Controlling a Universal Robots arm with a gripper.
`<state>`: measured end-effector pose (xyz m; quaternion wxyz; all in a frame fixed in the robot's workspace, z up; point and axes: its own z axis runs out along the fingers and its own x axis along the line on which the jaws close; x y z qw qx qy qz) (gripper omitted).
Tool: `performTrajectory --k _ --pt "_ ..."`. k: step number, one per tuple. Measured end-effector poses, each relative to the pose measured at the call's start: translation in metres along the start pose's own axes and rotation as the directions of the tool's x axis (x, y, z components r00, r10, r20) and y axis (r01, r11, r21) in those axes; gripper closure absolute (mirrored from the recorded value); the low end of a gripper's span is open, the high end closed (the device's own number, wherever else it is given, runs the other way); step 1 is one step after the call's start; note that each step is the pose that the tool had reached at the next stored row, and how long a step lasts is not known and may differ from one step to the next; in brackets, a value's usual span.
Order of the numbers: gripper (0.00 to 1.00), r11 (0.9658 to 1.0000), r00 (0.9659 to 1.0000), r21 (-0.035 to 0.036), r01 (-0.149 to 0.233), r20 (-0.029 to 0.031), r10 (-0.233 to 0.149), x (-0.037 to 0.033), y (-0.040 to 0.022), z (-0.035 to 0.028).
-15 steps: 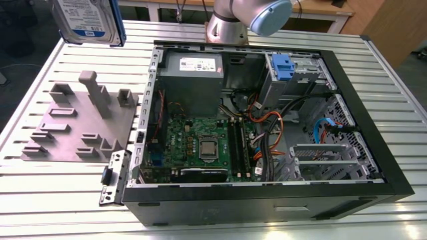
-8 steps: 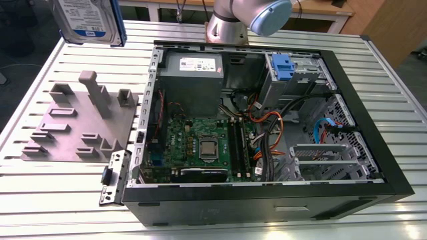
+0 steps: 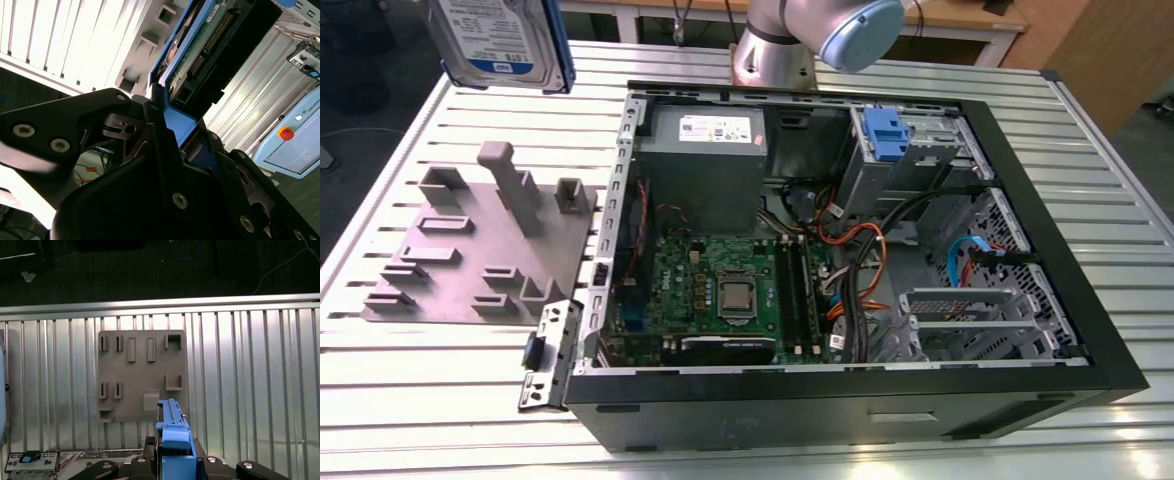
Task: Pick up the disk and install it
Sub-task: 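Pick up the disk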
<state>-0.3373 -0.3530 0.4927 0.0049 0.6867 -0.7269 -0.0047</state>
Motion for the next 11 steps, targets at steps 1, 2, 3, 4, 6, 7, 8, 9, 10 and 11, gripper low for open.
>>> performTrajectory --k 1,2,3,4,6,7,8,9,10,11 --pt "0.64 1.0000 1.0000 0.0001 0.000 0.0000 0.000 0.0000 -0.0001 0.0000" --pt "0.64 1.0000 1.0000 0.0000 0.000 0.0000 0.000 0.0000 -0.0003 0.0000" --pt "0.64 1.0000 1.0000 -0.0001 0.000 0.0000 0.000 -0.0001 -0.0004 0.0000" --pt "0.64 1.0000 1.0000 0.0000 0.000 0.0000 0.000 0.0000 -0.0005 0.0000" --pt "0.64 1.0000 1.0000 -0.0001 0.000 0.0000 0.000 -0.0001 -0.0007 -0.0001" --pt "0.64 1.0000 1.0000 0.0000 0.000 0.0000 0.000 -0.0001 -0.0009 0.0000" --pt "0.64 1.0000 1.0000 0.0000 0.000 0.0000 0.000 -0.0001 -0.0011 0.0000" --pt "0.64 1.0000 1.0000 0.0000 0.000 0.0000 0.000 -0.0001 -0.0012 0.0000" --pt "0.64 1.0000 1.0000 0.0000 0.000 0.0000 0.000 -0.0001 -0.0015 0.0000" --pt "0.64 1.0000 1.0000 0.0000 0.000 0.0000 0.000 -0.0001 -0.0022 0.0000"
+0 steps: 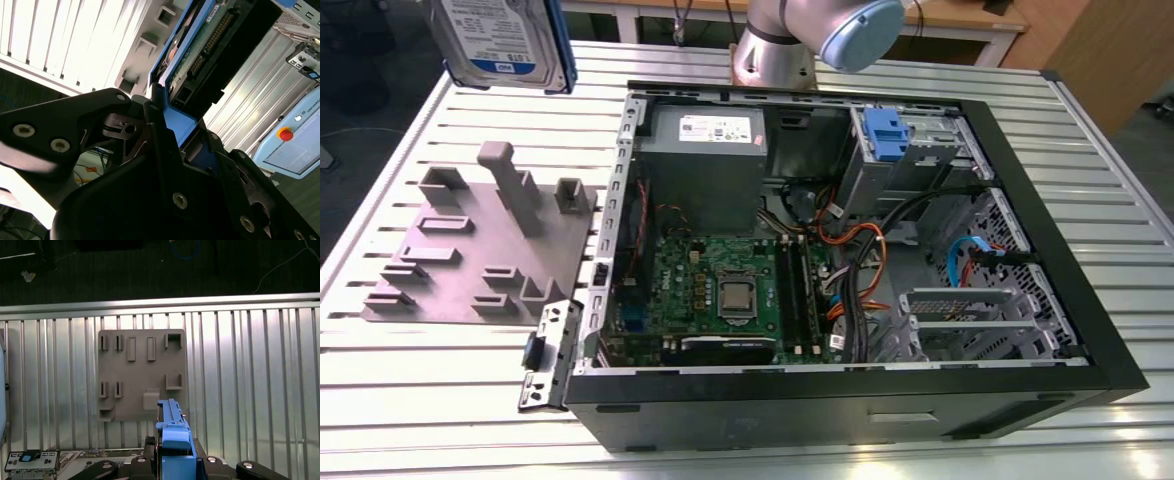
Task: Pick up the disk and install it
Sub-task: 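Pick up the disk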
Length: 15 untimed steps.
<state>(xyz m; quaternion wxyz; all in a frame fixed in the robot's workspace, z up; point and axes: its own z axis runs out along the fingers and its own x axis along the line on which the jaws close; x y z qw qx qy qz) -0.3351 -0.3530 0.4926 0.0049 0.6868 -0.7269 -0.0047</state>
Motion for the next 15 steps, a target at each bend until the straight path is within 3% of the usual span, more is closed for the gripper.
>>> performTrajectory --k 7,15 --pt "0.64 1.0000 1.0000 0.0000 0.000 0.0000 0.000 0.0028 -0.0070 -0.0001" --pt "0.64 1.0000 1.0000 0.0001 0.000 0.0000 0.000 0.0175 -0.0108 -0.0001"
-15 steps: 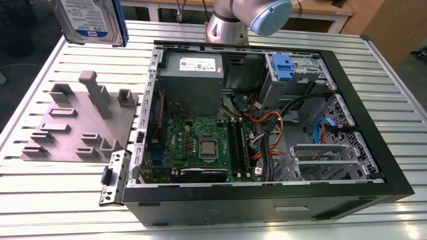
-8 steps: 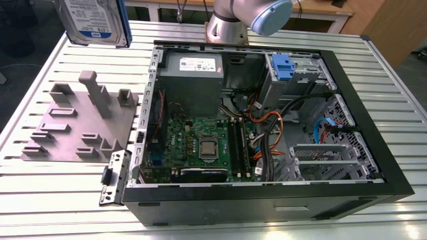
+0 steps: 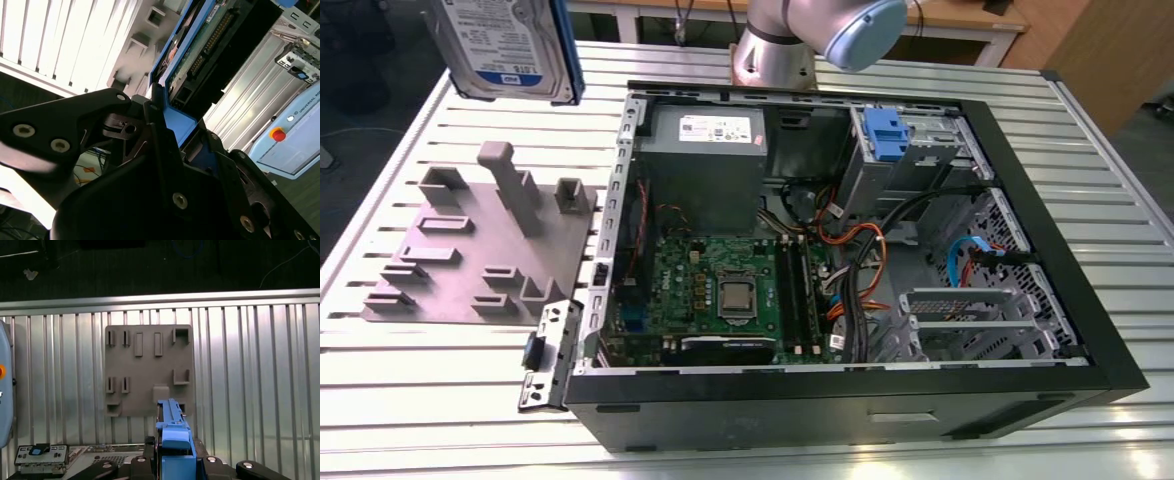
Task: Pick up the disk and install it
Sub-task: 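Pick up the disk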
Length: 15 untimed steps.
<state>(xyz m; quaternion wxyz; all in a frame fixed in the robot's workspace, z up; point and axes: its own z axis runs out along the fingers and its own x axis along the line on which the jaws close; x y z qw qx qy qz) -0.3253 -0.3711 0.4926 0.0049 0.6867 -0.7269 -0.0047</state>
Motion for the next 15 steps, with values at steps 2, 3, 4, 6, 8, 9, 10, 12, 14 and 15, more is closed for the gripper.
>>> performTrajectory --k 2,3,4,6,8,9,10,12,14,15 --pt "0.64 1.0000 1.0000 -0.0001 0.000 -0.0001 0.000 0.0009 -0.0025 0.0000" --pt "0.64 1.0000 1.0000 -0.0001 0.000 0.0000 0.000 0.0010 -0.0044 -0.0001" --pt "0.64 1.0000 1.0000 -0.0001 0.000 -0.0001 0.000 0.0011 -0.0068 -0.0001" --pt "0.64 1.0000 1.0000 -0.0001 0.000 -0.0001 0.000 0.0009 -0.0126 -0.0002" --pt "0.64 1.0000 1.0000 0.0000 0.000 0.0000 0.000 0.0007 -0.0192 -0.0003" --pt "0.64 1.0000 1.0000 0.0000 0.000 0.0000 0.000 0.0005 -0.0221 -0.0003" --pt "0.64 1.0000 1.0000 0.0000 0.000 0.0000 0.000 0.0004 -0.0255 -0.0003" --pt "0.64 1.0000 1.0000 -0.0001 0.000 -0.0001 0.000 0.0003 -0.0308 -0.0004" --pt "0.64 1.0000 1.0000 0.0000 0.000 0.0000 0.000 0.0011 -0.0339 -0.0004" --pt "0.64 1.0000 1.0000 0.0000 0.000 0.0000 0.000 0.0025 -0.0350 -0.0004"
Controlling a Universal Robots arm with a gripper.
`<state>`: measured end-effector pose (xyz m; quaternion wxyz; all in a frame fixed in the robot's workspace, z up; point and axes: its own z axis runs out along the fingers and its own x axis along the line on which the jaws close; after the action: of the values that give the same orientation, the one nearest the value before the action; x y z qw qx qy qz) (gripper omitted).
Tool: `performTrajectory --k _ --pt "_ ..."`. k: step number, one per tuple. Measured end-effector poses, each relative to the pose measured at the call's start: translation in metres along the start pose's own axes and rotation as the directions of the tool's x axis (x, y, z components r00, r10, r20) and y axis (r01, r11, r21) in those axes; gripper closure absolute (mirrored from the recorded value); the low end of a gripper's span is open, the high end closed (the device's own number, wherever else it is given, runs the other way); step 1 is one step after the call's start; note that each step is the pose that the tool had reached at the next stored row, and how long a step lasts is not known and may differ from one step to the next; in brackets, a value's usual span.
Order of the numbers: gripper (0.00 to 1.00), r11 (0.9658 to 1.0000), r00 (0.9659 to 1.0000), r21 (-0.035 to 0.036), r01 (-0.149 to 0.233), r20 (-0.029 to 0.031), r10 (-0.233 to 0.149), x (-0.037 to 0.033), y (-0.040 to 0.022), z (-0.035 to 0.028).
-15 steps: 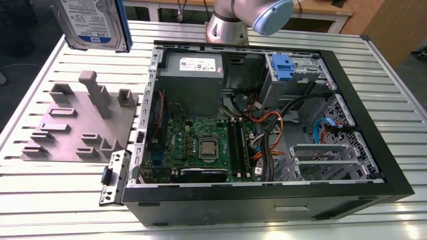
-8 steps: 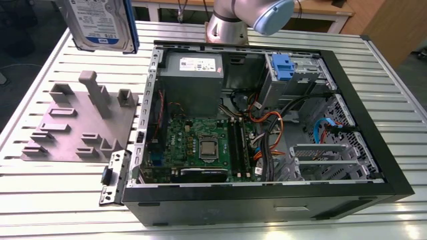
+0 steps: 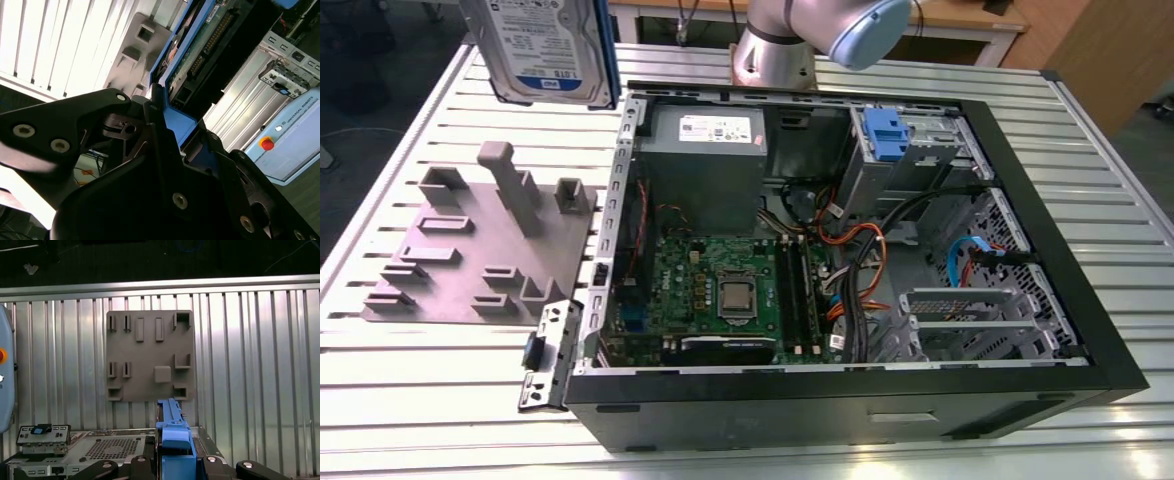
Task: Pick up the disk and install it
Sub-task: 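Pick up the disk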
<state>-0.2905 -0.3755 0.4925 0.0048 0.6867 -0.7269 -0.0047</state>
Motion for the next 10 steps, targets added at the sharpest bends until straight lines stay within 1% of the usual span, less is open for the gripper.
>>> performTrajectory --k 3,8,10 --pt "0.64 1.0000 1.0000 -0.0001 0.000 -0.0001 0.000 0.0049 -0.0020 0.0001" --pt "0.64 1.0000 1.0000 0.0001 0.000 0.0000 0.000 0.0194 -0.0040 0.0006" --pt "0.64 1.0000 1.0000 -0.0001 0.000 -0.0001 0.000 0.0237 -0.0048 0.0006"
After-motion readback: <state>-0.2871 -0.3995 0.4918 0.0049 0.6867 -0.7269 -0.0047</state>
